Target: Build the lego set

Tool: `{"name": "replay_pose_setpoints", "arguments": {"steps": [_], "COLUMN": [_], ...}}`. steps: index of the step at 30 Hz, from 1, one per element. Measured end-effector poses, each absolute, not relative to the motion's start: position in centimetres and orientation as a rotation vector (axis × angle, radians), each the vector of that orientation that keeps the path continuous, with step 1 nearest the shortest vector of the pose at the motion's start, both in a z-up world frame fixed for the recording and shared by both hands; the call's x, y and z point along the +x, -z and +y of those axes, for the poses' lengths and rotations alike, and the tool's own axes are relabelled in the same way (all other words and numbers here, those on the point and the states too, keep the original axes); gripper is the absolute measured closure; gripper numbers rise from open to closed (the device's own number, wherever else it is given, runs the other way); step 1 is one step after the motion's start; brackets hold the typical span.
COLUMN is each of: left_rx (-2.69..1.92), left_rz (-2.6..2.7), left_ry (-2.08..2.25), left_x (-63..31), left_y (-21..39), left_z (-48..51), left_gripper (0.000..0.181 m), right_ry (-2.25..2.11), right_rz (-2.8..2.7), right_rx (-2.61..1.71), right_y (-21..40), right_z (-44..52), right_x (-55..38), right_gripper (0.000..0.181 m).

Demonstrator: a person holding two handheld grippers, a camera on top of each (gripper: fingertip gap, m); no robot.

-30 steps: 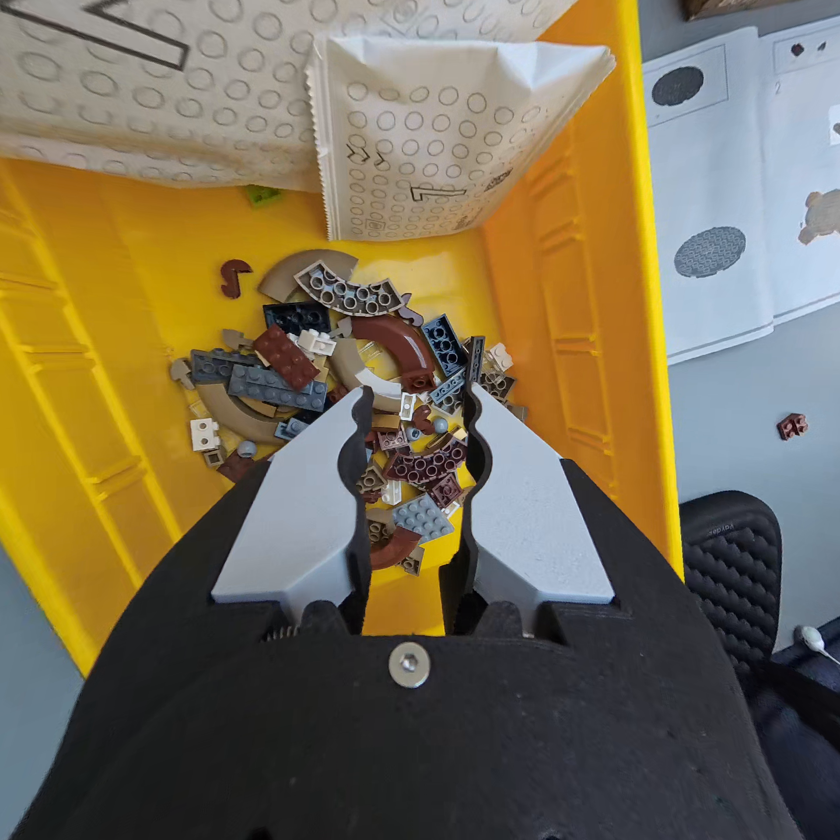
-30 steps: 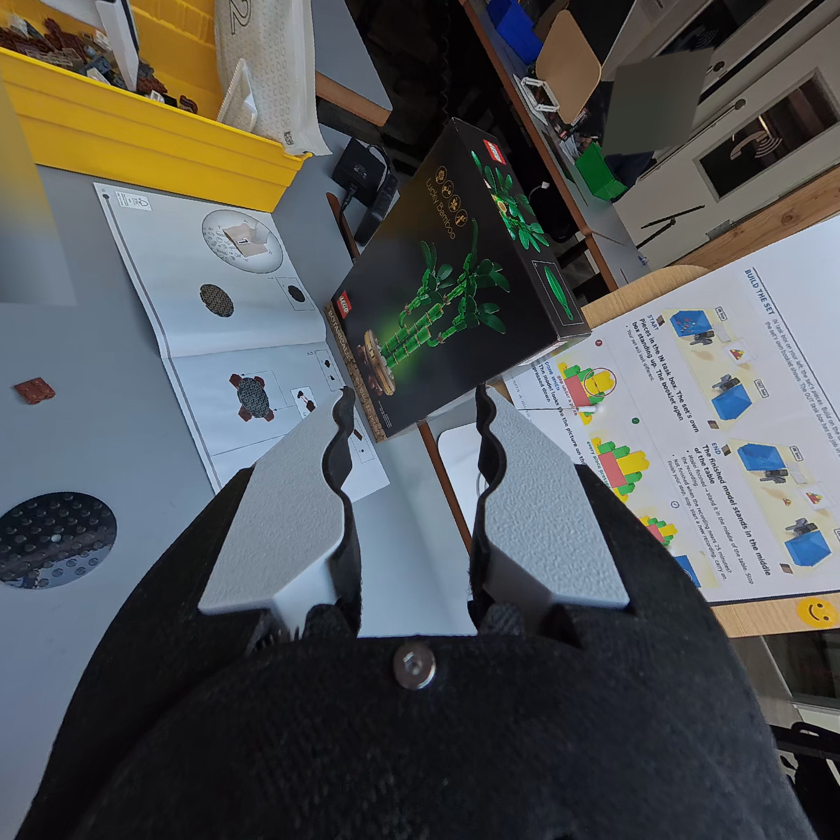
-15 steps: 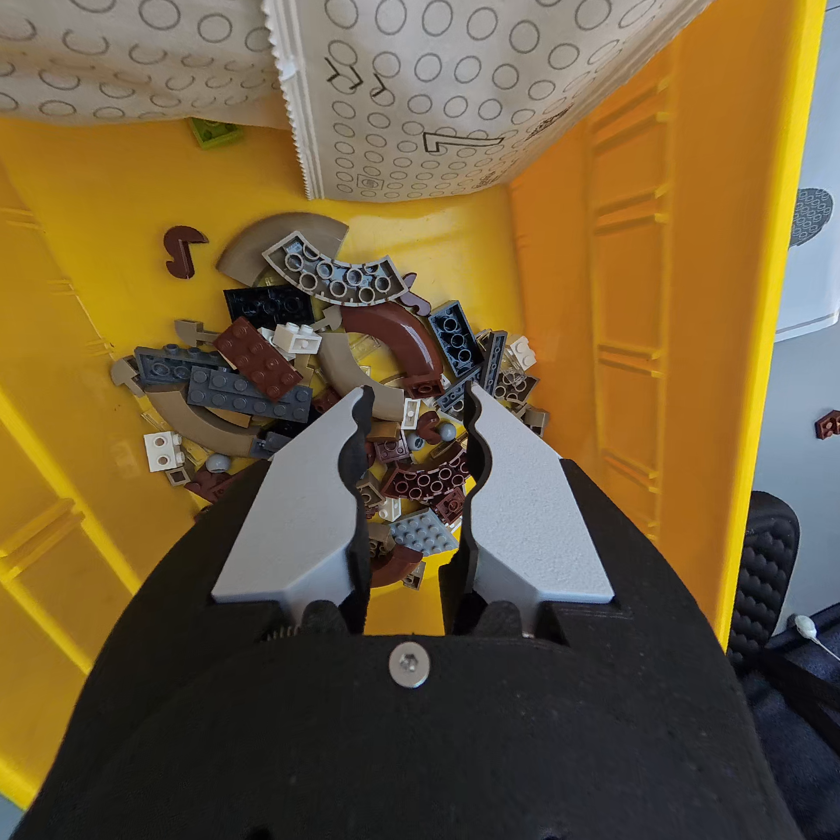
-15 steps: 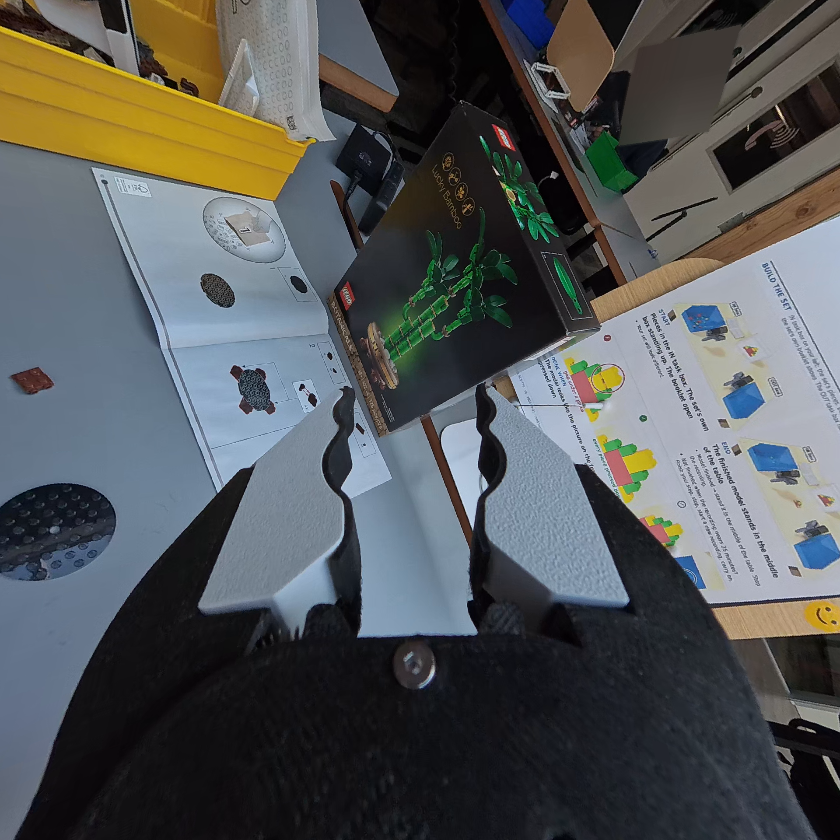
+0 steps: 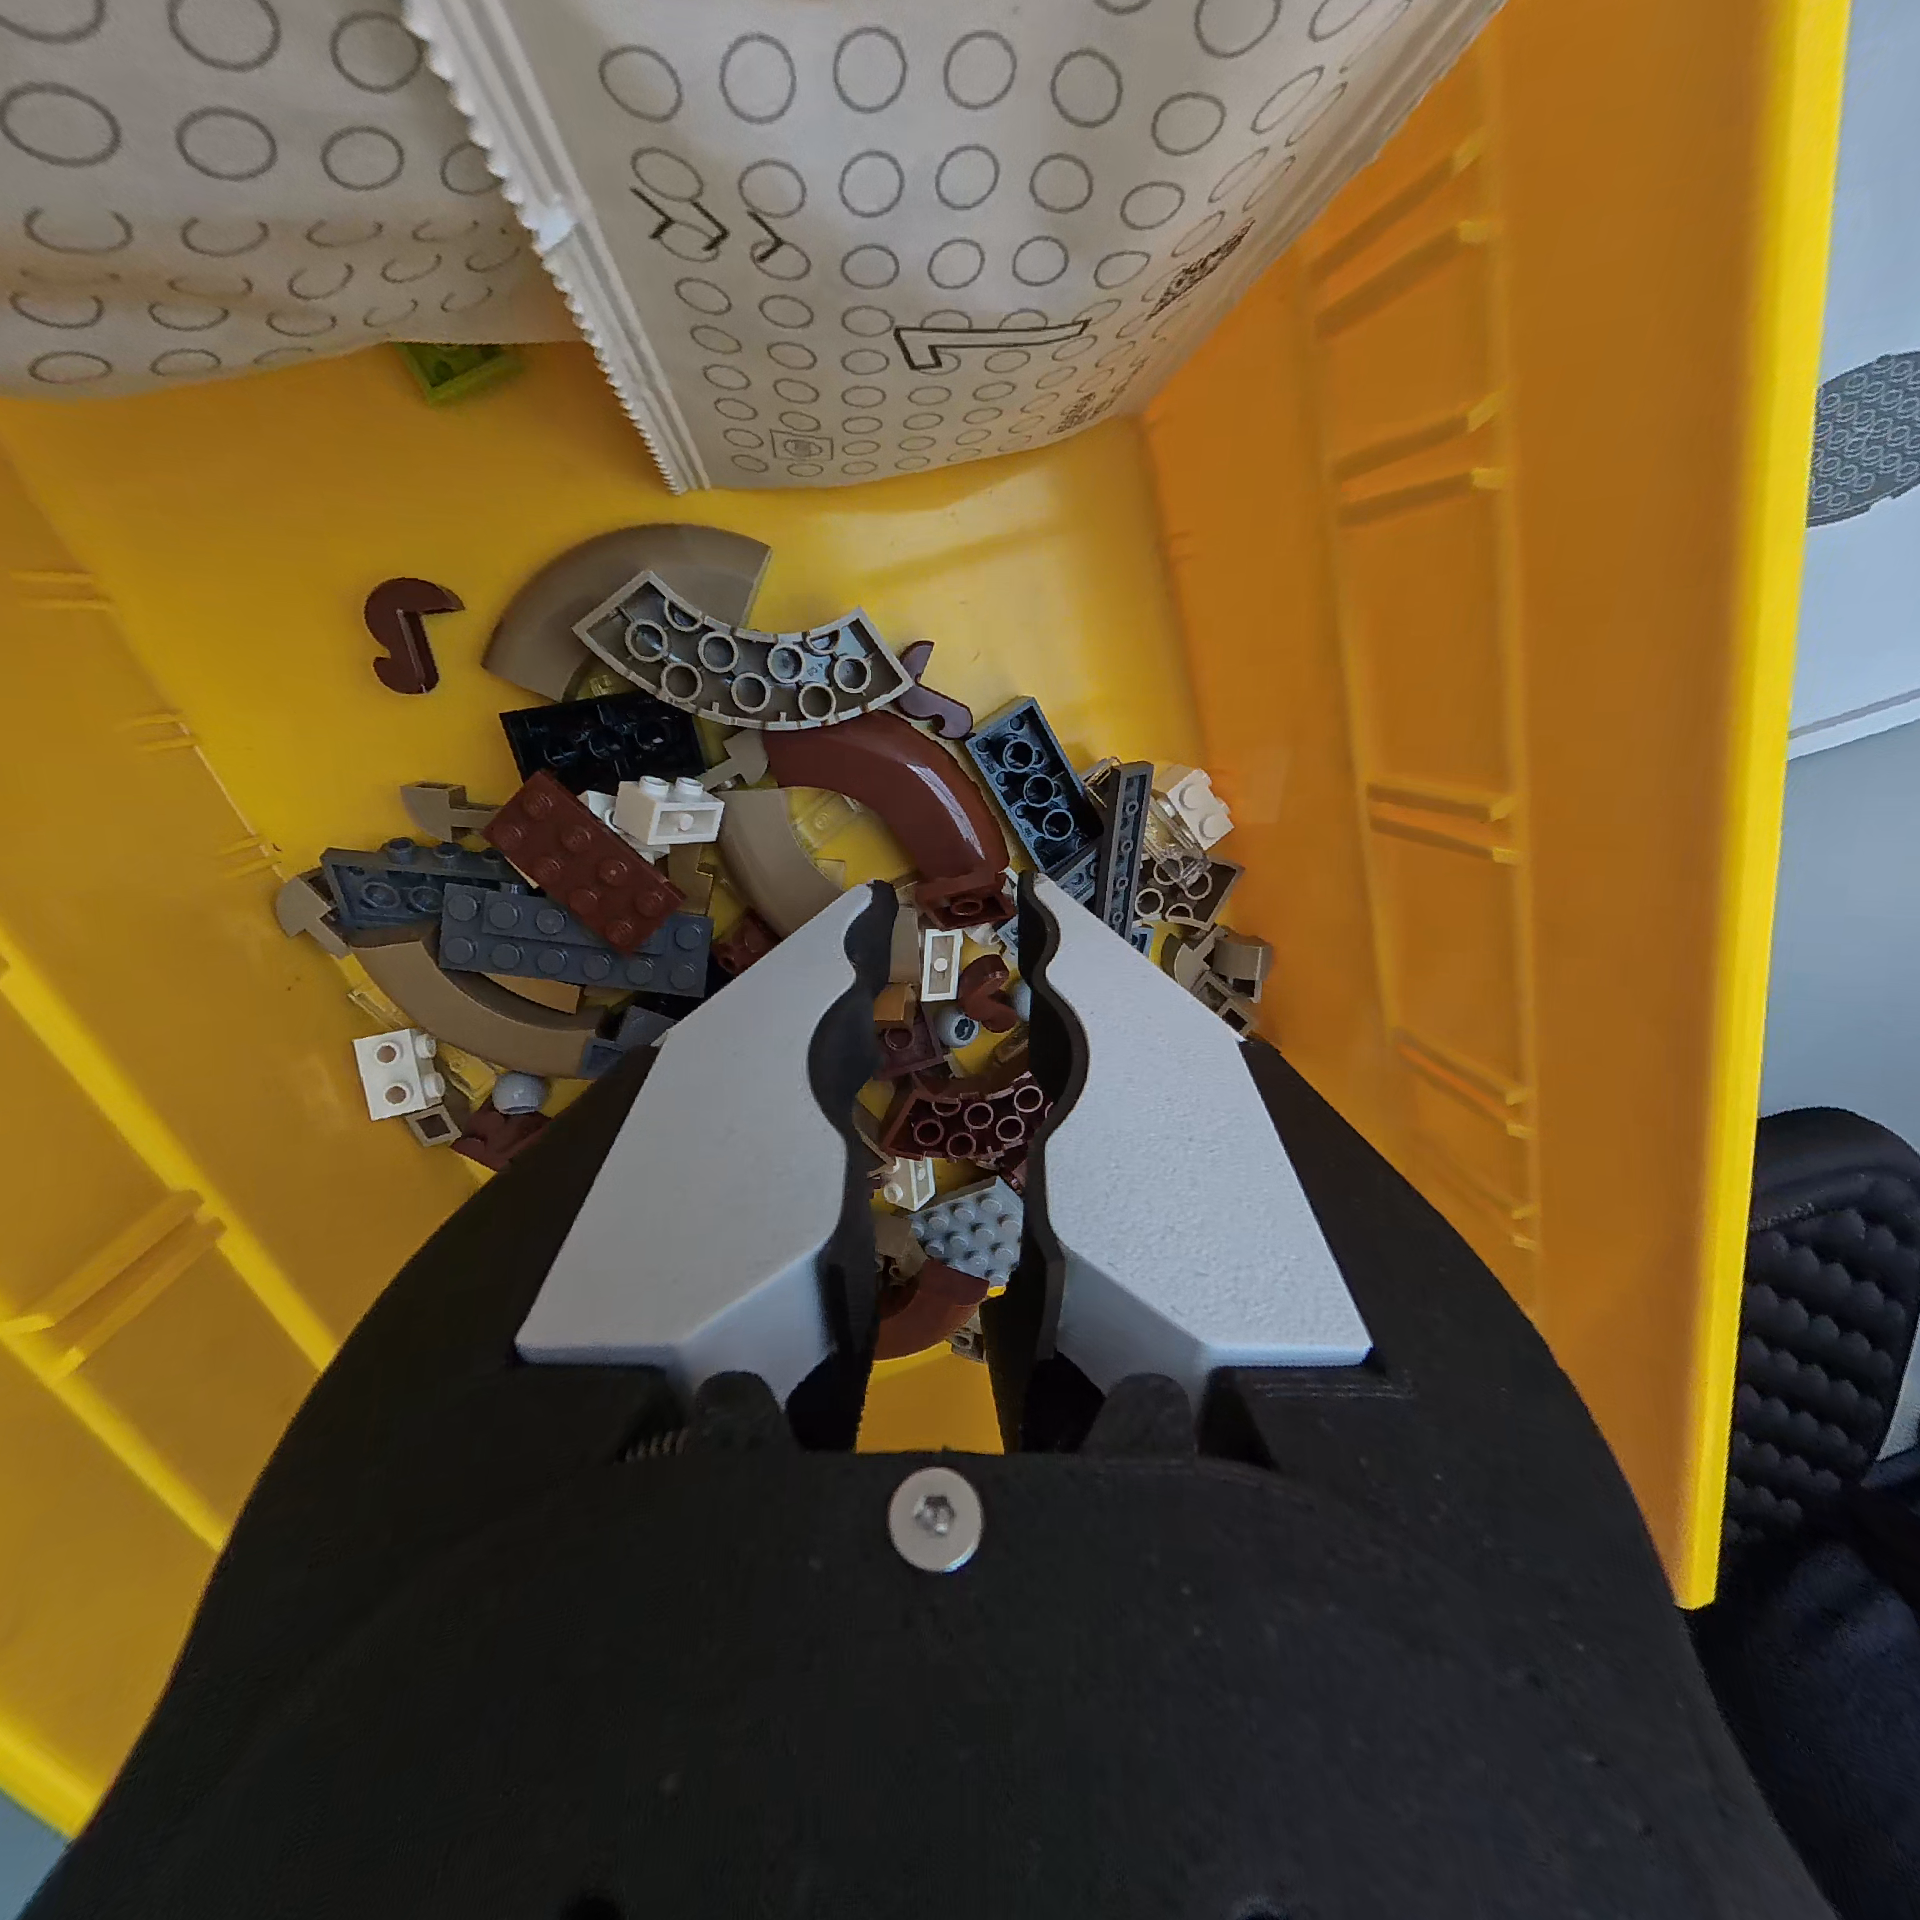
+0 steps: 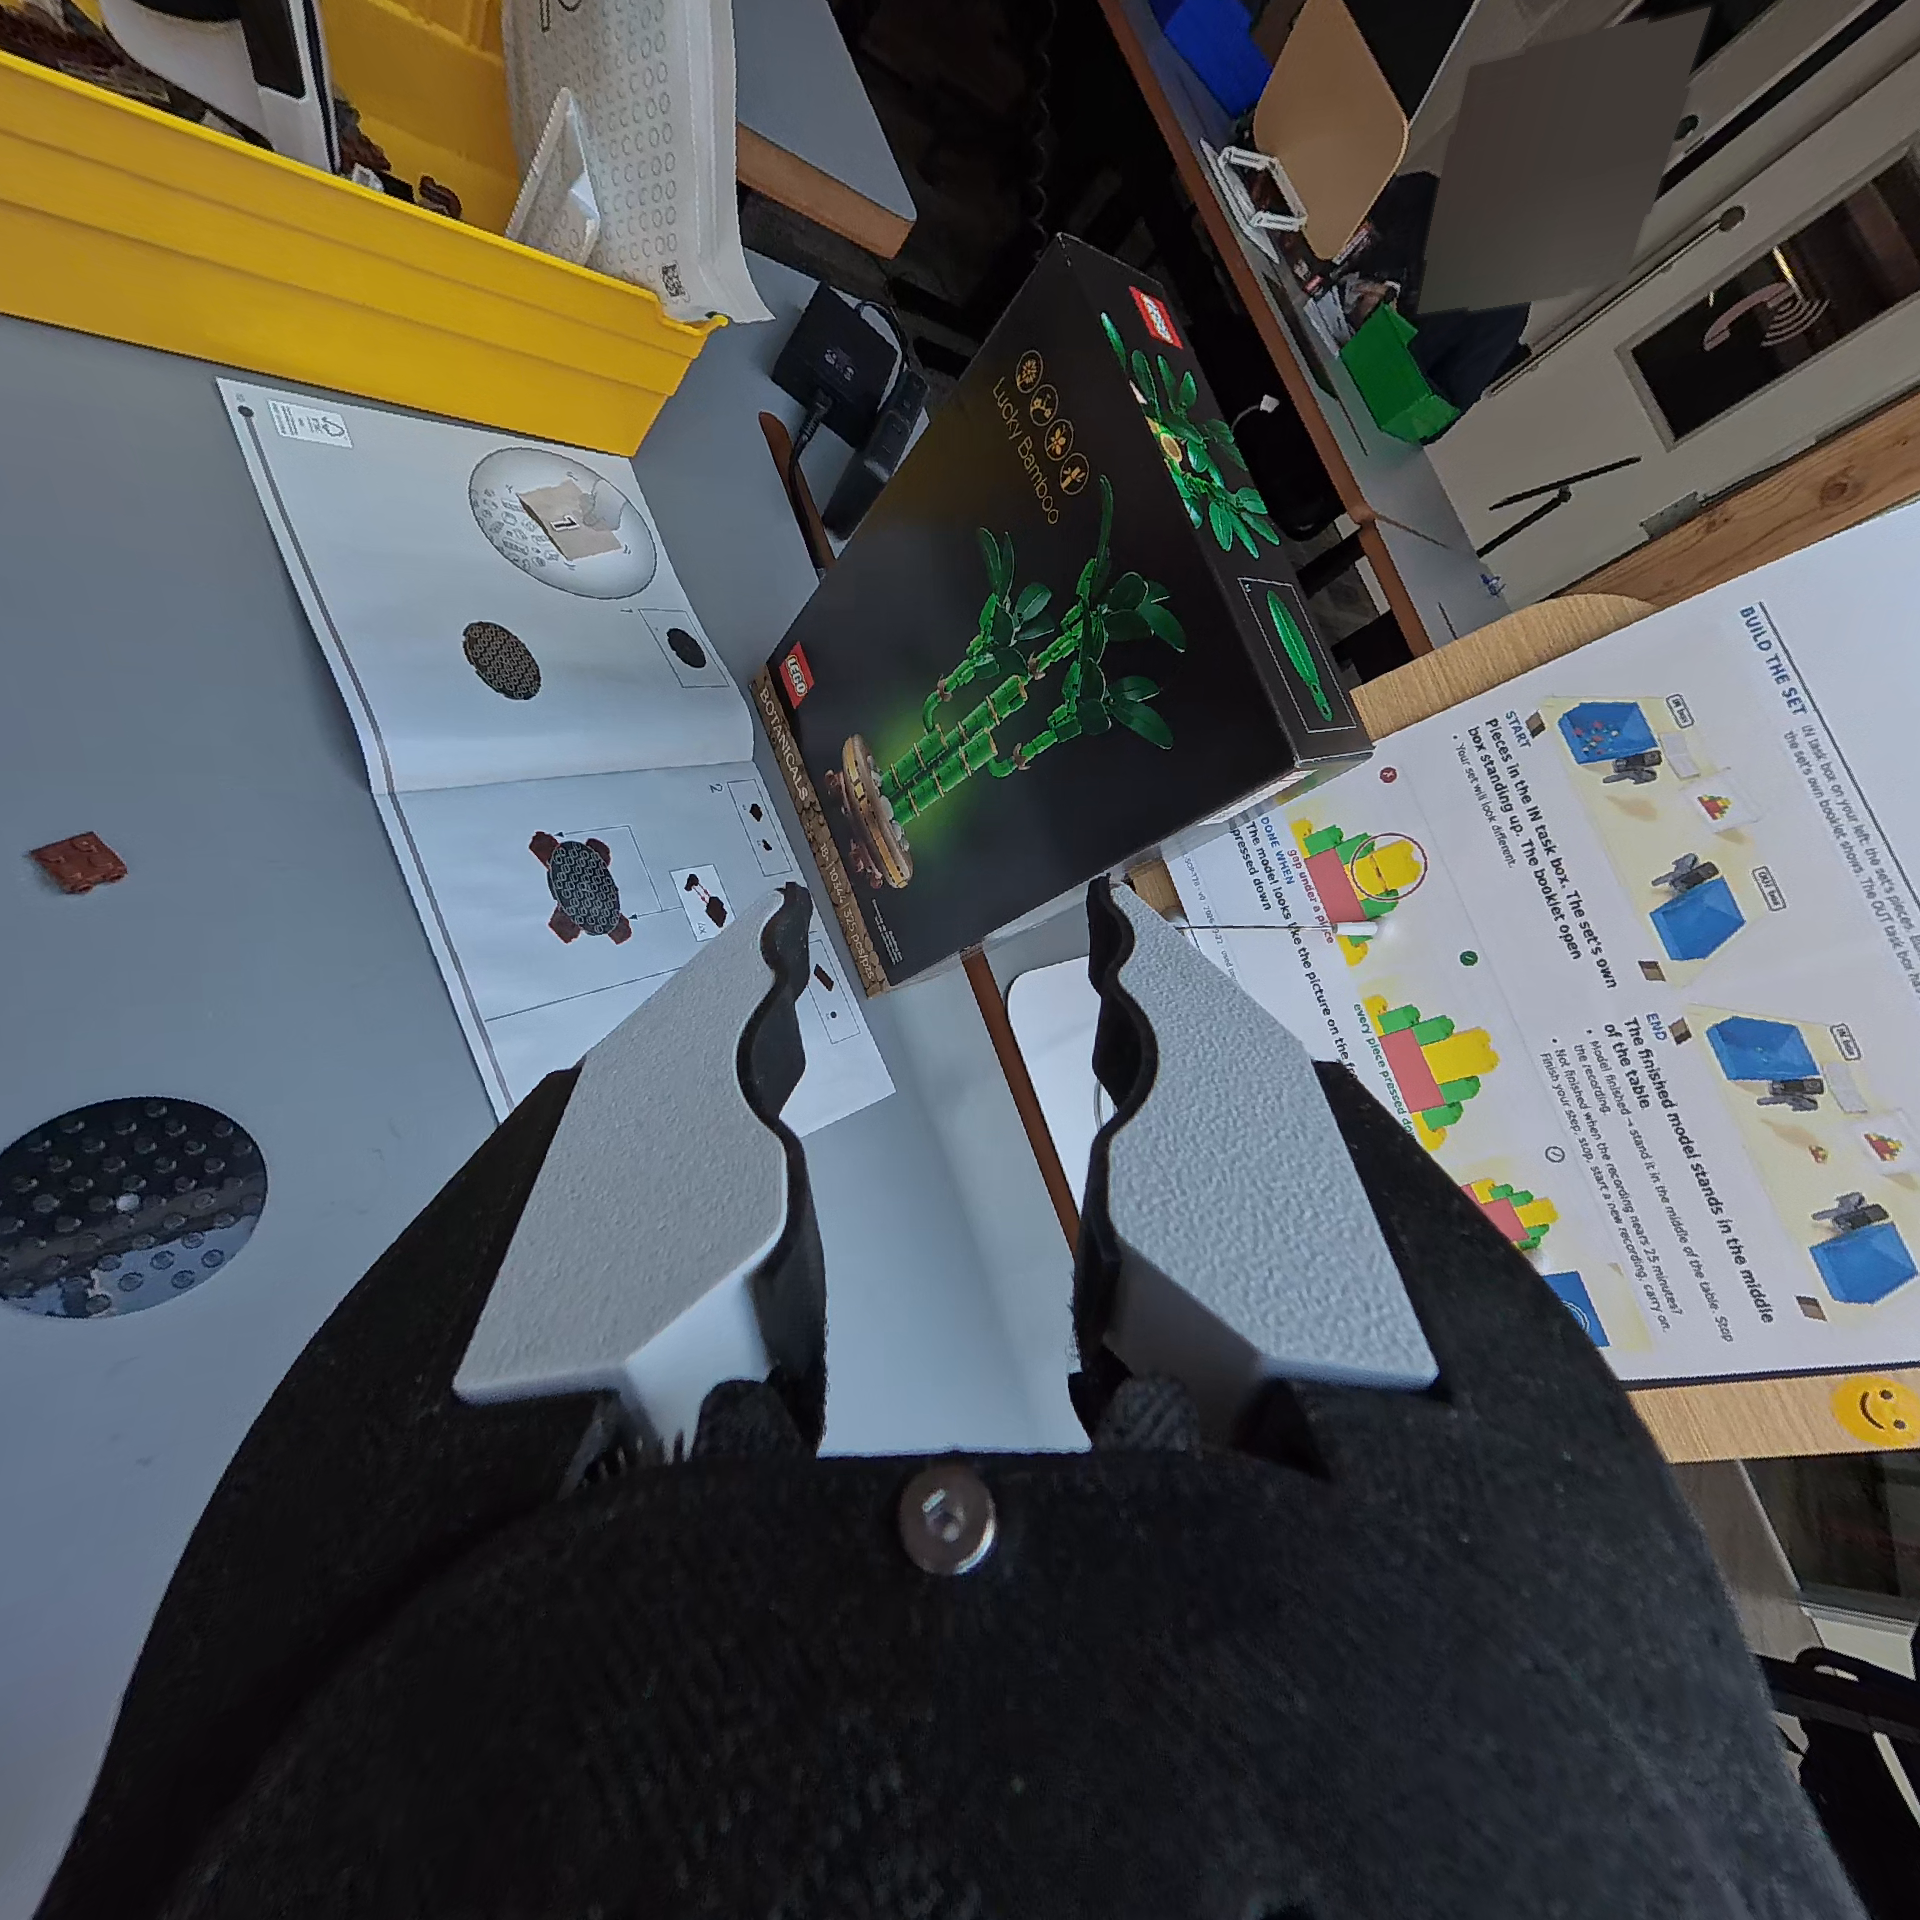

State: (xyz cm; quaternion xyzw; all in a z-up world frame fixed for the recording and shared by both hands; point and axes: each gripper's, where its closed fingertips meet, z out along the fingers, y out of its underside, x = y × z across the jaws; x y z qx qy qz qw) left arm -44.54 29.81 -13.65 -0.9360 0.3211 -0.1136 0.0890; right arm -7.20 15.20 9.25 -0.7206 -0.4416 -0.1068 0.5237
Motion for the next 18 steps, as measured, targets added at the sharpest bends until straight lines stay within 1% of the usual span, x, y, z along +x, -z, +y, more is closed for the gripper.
{"name": "replay_pose_setpoints", "arguments": {"steps": [2,4,8,10,12,13,16,18], "left_rx": [-2.792,-2.796,-2.783,-2.745,-2.631,-2.532,-2.07,-1.803], "left_rz": [0.97,1.004,1.041,1.033,0.987,0.973,1.066,1.218], "left_ry": [0.33,0.322,0.316,0.359,0.509,0.657,1.245,1.464], "left_x": [-44.6,-44.6,-44.7,-45.0,-44.6,-43.7,-40.0,-38.3], "left_y": [13.8,14.1,13.8,12.5,9.4,7.1,-2.1,-5.8], "left_z": [29.7,29.5,29.2,29.1,29.0,28.5,24.2,20.5], "left_gripper": [0.16,0.166,0.167,0.167,0.167,0.167,0.167,0.167], "right_ry": [0.256,0.255,0.252,0.248,0.243,0.23,0.136,0.053], "right_rz": [-1.058,-1.059,-1.06,-1.063,-1.073,-1.086,-1.186,-1.273], "right_rx": [-1.725,-1.725,-1.72,-1.716,-1.699,-1.68,-1.559,-1.409], "right_y": [-9.2,-9.2,-9.3,-9.3,-9.4,-9.4,-9.4,-9.3], "right_z": [15.2,15.1,15.1,15.1,15.2,15.3,15.4,15.2], "right_x": [-7.2,-7.2,-7.3,-7.5,-8.0,-8.6,-12.8,-17.0], "right_gripper": [0.127,0.127,0.127,0.127,0.127,0.127,0.127,0.125]}}
